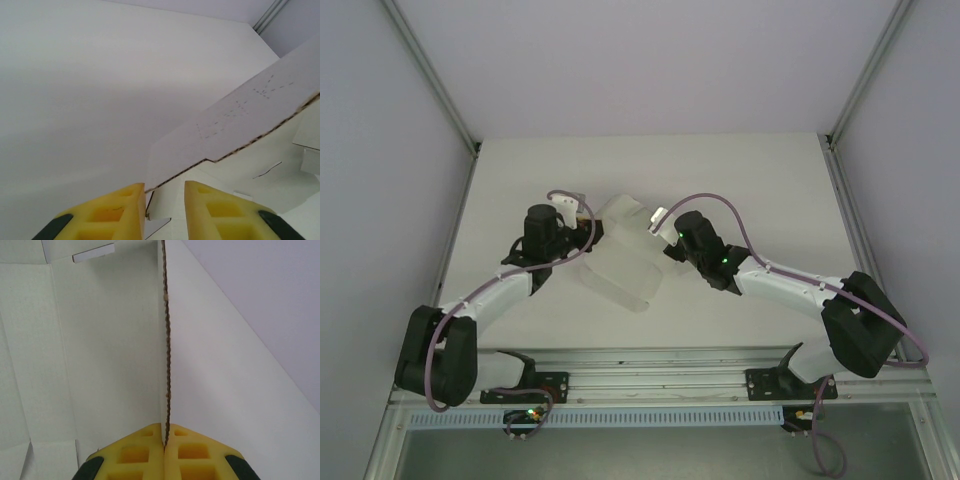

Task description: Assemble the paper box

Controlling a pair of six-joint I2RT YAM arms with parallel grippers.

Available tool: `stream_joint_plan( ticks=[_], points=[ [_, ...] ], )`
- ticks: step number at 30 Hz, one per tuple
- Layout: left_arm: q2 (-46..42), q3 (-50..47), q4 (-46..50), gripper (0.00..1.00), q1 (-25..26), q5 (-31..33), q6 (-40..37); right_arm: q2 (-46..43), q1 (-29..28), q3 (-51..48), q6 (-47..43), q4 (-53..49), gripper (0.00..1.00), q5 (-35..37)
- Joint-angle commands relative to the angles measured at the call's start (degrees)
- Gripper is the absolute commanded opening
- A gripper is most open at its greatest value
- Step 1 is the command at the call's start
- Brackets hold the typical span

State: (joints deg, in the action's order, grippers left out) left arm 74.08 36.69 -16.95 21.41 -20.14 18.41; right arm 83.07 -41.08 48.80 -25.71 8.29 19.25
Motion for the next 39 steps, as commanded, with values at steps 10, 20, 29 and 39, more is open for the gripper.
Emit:
stream_joint_plan(
  ticks=[10,20,29,39],
  points=[
    [0.36,-0.41,-0.03,0.04,-0.40,-2.66,-0.83,-2.29,0.58,1.90,2.15,-1.11,0.00,-2.28],
    [-2.15,0.09,5.15,0.00,7.44,8.54,-7.90,-1.12,0.56,3.32,2.76,-2.58,0.00,-2.73],
    [-0.18,2.88,5.35,0.00,19.01,21.76,-17.23,-0.46,0.52,3.24,2.36,-2.82,0.00,-4.04],
    [6.49,4.37,2.96,0.00,21.94,24.19,-15.49,-0.19,0.25,2.45,1.81,-3.20,0.00,-3.91]
  ],
)
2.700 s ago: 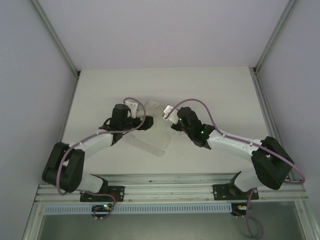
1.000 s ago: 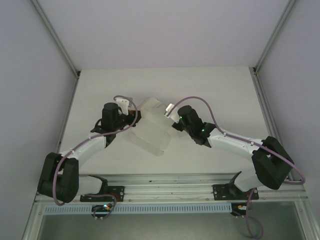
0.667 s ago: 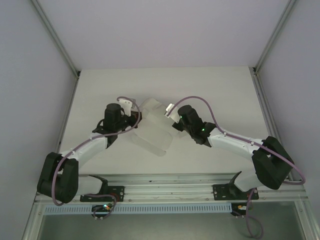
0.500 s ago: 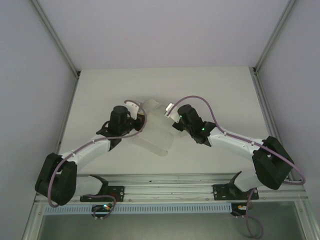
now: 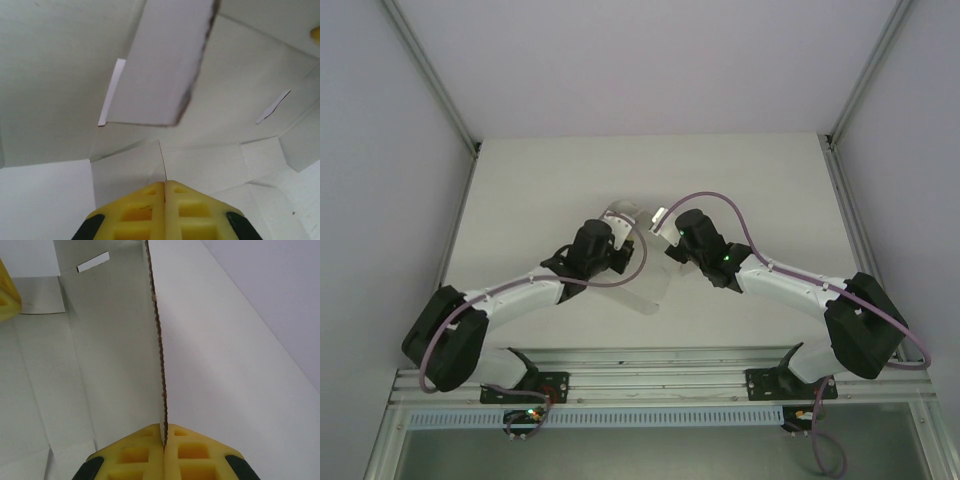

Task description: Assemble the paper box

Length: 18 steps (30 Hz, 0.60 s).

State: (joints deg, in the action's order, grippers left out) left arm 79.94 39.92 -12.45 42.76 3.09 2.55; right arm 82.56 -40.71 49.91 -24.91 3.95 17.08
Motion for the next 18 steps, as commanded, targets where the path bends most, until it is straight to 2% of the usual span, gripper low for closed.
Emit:
stream_joint_plan(
  ticks=[1,3,5,10,11,13,15,18],
  points=[
    [0.66,1.04,-1.46,0.00,0.62,1.28,0.80,0.23,-0.16,1.24,0.91,1.15,0.00,-1.68],
    [0.09,0.61,-1.31,0.04,0.44,1.56,1.69,0.28,-0.16,0.90,0.28,1.15,0.00,-1.61],
    [-1.34,0.03,-0.77,0.25,0.21,1.32,2.61,0.49,-0.14,0.72,-0.97,1.29,0.00,-1.20],
    [-8.95,-3.35,1.63,0.51,-1.67,-0.05,4.15,3.65,-0.75,0.98,-8.47,2.11,0.00,5.51],
    [-11.31,-4.48,2.04,0.62,-2.49,-0.64,5.07,4.54,-1.11,0.81,-10.89,3.08,0.00,7.09],
    [-15.82,-6.58,2.68,0.76,-4.22,-2.67,6.87,6.09,-1.53,0.45,-14.99,6.03,0.00,9.71],
    [-20.37,-8.56,3.78,0.99,-6.41,-3.66,9.20,7.35,-1.83,0.36,-18.73,8.79,0.00,11.10],
    [-25.39,-9.66,7.92,1.00,-10.52,-3.11,12.95,9.30,-2.51,-0.92,-25.51,15.19,0.00,11.13]
  ],
)
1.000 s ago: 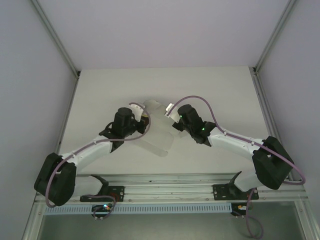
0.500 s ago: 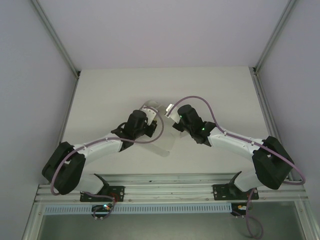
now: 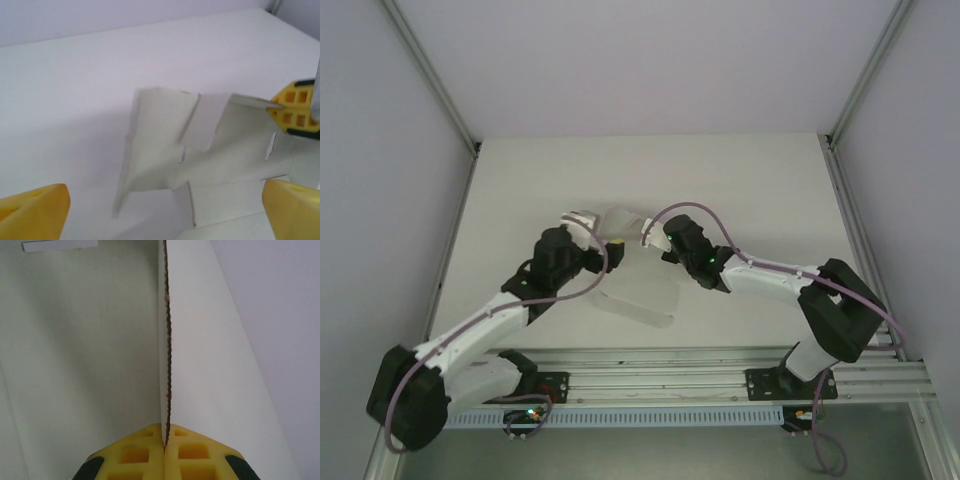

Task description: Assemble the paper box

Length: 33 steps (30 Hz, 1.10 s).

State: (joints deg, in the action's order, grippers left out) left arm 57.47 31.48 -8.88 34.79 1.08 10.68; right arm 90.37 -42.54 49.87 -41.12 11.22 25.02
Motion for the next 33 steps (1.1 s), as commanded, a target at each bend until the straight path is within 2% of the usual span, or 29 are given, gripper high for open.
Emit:
stream_joint_plan(
  ticks=[1,7,11,16,18,23,28,33],
  points=[
    [-3.91,-1.12,6.06,1.00,-4.02,-0.64,5.99,2.31,-1.06,-1.30,-11.22,10.10,0.00,3.52],
    [-2.06,1.86,13.71,1.00,-13.62,0.05,13.25,6.35,-3.19,-3.36,-22.62,24.07,0.00,6.37],
    [0.03,1.93,11.17,1.00,-18.39,-1.64,16.45,7.48,-4.10,-3.42,-26.01,27.78,0.00,7.06],
    [3.92,2.74,9.98,1.00,-22.54,-1.36,17.41,8.74,-5.39,-3.35,-27.84,29.75,0.00,8.91],
    [6.83,3.27,9.07,1.00,-23.91,-3.05,17.11,8.78,-5.49,-3.87,-28.88,31.92,0.00,9.00],
    [14.31,3.85,0.95,1.00,-24.97,-8.97,17.05,8.83,-6.21,-4.38,-28.72,31.50,0.00,9.17],
    [21.47,4.91,-8.34,1.00,-23.33,-16.79,15.31,11.33,-7.36,-5.34,-28.65,33.54,0.00,10.64],
    [24.83,6.69,-8.51,1.00,-20.67,-17.36,12.33,13.34,-8.11,-7.15,-28.11,37.11,0.00,12.68]
  ],
)
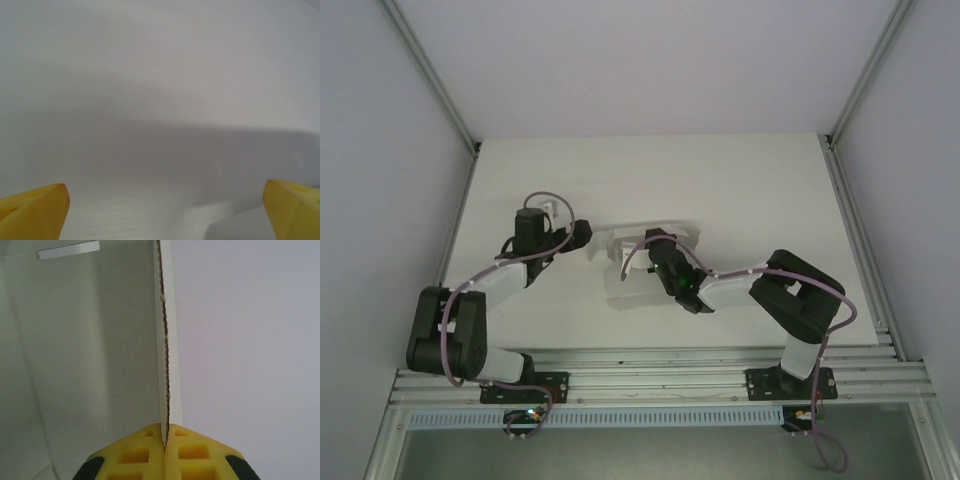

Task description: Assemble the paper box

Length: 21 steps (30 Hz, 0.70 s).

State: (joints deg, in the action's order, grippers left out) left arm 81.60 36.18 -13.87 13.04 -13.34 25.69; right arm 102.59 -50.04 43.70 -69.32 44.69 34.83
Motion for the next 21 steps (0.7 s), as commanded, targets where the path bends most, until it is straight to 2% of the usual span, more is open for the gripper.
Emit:
stream_joint_plan(
  ticks=[1,6,11,15,19,21],
  points=[
    [1.00,1.76,-3.77,1.00,1.54,-3.00,-3.24,1.30,-0.89,-1.40,0.49,4.20,0.00,3.39],
    [1.00,-0.22,-4.69,1.00,2.51,-2.61,-3.61,1.13,-1.54,-2.18,2.04,4.56,0.00,4.79],
    [0.51,-1.79,-4.74,1.00,1.69,2.97,-1.26,0.40,-1.59,-2.40,1.20,5.70,0.00,4.91],
    [-0.49,-3.06,-9.70,1.00,-0.43,-0.60,1.58,0.12,-1.67,-2.48,1.92,3.98,0.00,4.64],
    [2.33,1.76,-2.41,1.00,-0.61,2.30,1.21,0.58,-1.65,-2.35,1.78,4.82,0.00,4.64],
    [5.09,3.25,-1.39,1.00,-0.47,-0.55,0.31,0.59,-1.66,-2.13,1.91,5.14,0.00,4.64]
  ],
)
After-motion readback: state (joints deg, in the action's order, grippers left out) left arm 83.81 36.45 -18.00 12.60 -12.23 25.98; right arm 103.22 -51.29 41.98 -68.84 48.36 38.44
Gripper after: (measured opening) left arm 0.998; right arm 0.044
